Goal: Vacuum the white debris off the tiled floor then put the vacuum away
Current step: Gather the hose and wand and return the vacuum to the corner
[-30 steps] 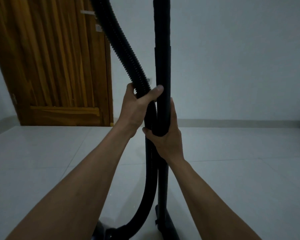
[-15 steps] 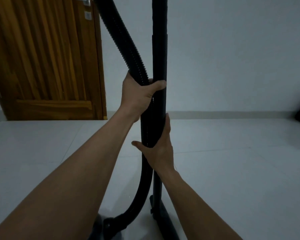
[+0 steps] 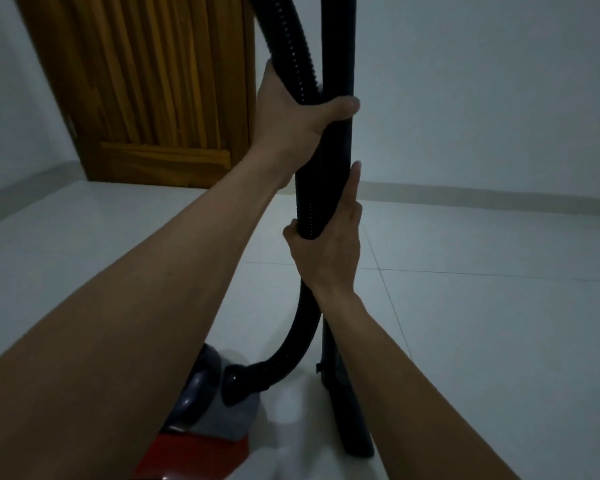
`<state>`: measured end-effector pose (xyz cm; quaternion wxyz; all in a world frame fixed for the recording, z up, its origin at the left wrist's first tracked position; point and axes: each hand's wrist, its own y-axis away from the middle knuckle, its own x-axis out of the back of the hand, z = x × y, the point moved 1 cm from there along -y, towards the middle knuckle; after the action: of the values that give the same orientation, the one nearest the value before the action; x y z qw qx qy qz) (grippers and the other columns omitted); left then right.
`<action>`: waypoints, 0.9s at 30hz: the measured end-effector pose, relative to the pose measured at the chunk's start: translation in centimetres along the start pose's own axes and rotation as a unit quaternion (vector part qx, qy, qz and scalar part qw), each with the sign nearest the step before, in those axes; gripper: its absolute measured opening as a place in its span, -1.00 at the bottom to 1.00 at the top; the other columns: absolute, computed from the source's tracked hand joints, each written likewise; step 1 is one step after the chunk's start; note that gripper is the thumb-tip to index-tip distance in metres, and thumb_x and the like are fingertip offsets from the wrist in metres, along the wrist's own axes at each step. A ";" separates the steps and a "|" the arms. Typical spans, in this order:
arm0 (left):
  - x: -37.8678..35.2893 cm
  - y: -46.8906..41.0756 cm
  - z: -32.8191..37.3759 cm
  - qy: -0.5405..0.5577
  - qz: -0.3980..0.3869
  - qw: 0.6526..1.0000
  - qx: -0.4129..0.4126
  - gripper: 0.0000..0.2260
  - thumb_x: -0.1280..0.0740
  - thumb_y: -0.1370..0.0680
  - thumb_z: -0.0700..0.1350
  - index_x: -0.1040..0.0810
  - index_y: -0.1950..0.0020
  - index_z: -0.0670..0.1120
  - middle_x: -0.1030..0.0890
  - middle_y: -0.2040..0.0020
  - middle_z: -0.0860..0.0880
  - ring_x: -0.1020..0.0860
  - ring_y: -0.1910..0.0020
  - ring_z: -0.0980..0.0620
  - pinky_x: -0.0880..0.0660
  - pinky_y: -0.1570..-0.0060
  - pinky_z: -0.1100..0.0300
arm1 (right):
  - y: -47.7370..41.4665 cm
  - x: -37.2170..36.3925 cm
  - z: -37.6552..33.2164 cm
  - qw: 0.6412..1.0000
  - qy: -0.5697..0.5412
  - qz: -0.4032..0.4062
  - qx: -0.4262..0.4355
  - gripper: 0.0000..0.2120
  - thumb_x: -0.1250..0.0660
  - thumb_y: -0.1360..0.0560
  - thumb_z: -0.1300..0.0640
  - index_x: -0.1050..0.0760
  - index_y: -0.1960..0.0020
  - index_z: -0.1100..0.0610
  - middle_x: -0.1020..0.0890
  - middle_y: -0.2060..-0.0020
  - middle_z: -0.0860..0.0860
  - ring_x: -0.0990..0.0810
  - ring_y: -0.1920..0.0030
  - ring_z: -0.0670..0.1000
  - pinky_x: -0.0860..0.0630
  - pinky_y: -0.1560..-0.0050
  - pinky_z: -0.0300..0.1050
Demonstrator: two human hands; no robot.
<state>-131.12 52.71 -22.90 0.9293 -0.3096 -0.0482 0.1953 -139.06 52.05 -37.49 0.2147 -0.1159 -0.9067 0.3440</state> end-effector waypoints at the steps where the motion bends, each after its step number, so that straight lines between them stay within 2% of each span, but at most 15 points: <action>1: -0.3 0.0 0.1 -0.007 -0.002 1.000 -0.002 -0.23 -0.64 -0.32 -0.15 -0.33 -0.42 -0.19 -0.56 -0.17 -0.06 -0.62 -0.13 0.02 -0.64 -0.09 0.02 | 0.2 -0.1 0.1 1.000 0.013 0.004 0.001 0.14 -0.52 -0.40 0.01 0.31 -0.60 -0.19 -0.41 -0.20 0.03 -0.55 -0.03 0.01 -0.65 0.03 0.11; 4: -0.9 0.2 0.5 -0.015 -0.008 1.000 0.000 -0.20 -0.65 -0.30 -0.14 -0.32 -0.43 -0.18 -0.57 -0.20 -0.07 -0.62 -0.14 0.02 -0.64 -0.11 0.02 | 0.8 0.3 0.8 1.000 0.017 0.003 -0.005 0.14 -0.50 -0.43 0.09 0.34 -0.58 -0.22 -0.38 -0.18 0.07 -0.54 -0.02 0.05 -0.66 0.09 0.12; 8: -0.9 1.5 0.7 -0.033 -0.002 0.999 -0.004 -0.26 -0.63 -0.38 -0.12 -0.28 -0.41 -0.14 -0.53 -0.16 0.01 -0.61 -0.05 0.16 -0.63 -0.04 0.20 | 0.6 0.8 0.8 1.000 0.014 0.007 0.005 0.14 -0.48 -0.43 0.13 0.39 -0.55 -0.28 -0.38 -0.11 0.10 -0.55 0.08 0.11 -0.65 0.20 0.13; 12: 0.9 4.9 -0.9 -0.060 -0.022 0.998 0.013 -0.41 -0.44 -0.58 -0.02 -0.29 -0.54 -0.10 -0.57 -0.19 0.04 -0.61 -0.14 0.08 -0.62 -0.15 0.03 | 1.3 1.1 0.6 1.000 0.010 0.017 0.019 0.08 -0.44 -0.47 0.09 0.35 -0.57 -0.23 -0.39 -0.10 0.11 -0.54 0.11 0.11 -0.63 0.23 0.12; 16: 2.6 9.3 -3.7 -0.068 -0.049 0.995 0.051 -0.59 -0.23 -0.70 0.01 -0.40 -0.54 -0.02 -0.67 -0.15 0.06 -0.66 -0.02 0.21 -0.61 -0.04 0.23 | 1.8 1.5 0.4 1.000 -0.002 0.006 0.023 0.08 -0.44 -0.50 0.09 0.39 -0.57 -0.24 -0.38 -0.13 0.11 -0.53 0.09 0.12 -0.62 0.18 0.15; 17: 2.7 10.5 -4.5 -0.058 -0.048 0.995 0.067 -0.63 -0.19 -0.71 0.01 -0.45 -0.51 -0.02 -0.67 -0.17 0.06 -0.66 -0.05 0.21 -0.60 -0.09 0.21 | 1.8 1.5 0.3 1.000 0.002 0.005 0.023 0.08 -0.44 -0.51 0.08 0.40 -0.56 -0.25 -0.39 -0.13 0.11 -0.53 0.09 0.12 -0.62 0.18 0.15; 20: 2.9 13.4 -6.5 -0.020 -0.017 0.992 0.123 -0.64 -0.11 -0.73 0.05 -0.52 -0.46 0.02 -0.65 -0.25 0.03 -0.62 -0.19 0.09 -0.54 -0.27 -0.03 | 1.8 1.7 -0.1 1.000 -0.006 -0.002 0.017 0.05 -0.42 -0.52 0.02 0.41 -0.55 -0.29 -0.39 -0.13 0.13 -0.53 0.07 0.12 -0.62 0.14 0.16; 23: 2.6 16.4 -8.8 0.012 0.038 0.983 0.181 -0.64 -0.09 -0.74 -0.05 -0.43 -0.52 0.02 -0.61 -0.31 -0.01 -0.62 -0.17 0.05 -0.53 -0.27 -0.03 | 1.7 1.8 -0.3 1.000 -0.017 -0.003 0.015 0.02 -0.39 -0.52 0.05 0.37 -0.56 -0.28 -0.39 -0.13 0.11 -0.54 0.07 0.09 -0.63 0.10 0.13; 25: 2.5 18.9 -10.8 -0.006 0.035 0.979 0.200 -0.64 -0.13 -0.72 -0.10 -0.43 -0.51 0.04 -0.62 -0.27 0.00 -0.63 -0.10 0.11 -0.54 -0.23 0.04 | 1.7 1.9 -0.2 1.000 -0.025 -0.001 0.016 0.01 -0.38 -0.52 0.07 0.36 -0.56 -0.28 -0.39 -0.10 0.10 -0.53 0.11 0.07 -0.63 0.12 0.10; 27: 2.7 21.5 -12.9 -0.092 -0.005 0.974 0.207 -0.65 -0.19 -0.69 -0.08 -0.47 -0.48 0.05 -0.64 -0.17 0.07 -0.60 -0.01 0.27 -0.50 -0.09 0.33 | 1.7 1.9 -0.1 0.999 -0.035 -0.001 0.017 0.01 -0.37 -0.51 0.08 0.35 -0.56 -0.29 -0.39 -0.07 0.08 -0.53 0.13 0.06 -0.63 0.14 0.09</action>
<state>-133.08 62.36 -46.16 0.9658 -0.0905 -0.0934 0.2243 -140.58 54.08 -37.99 0.1852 -0.0989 -0.9080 0.3625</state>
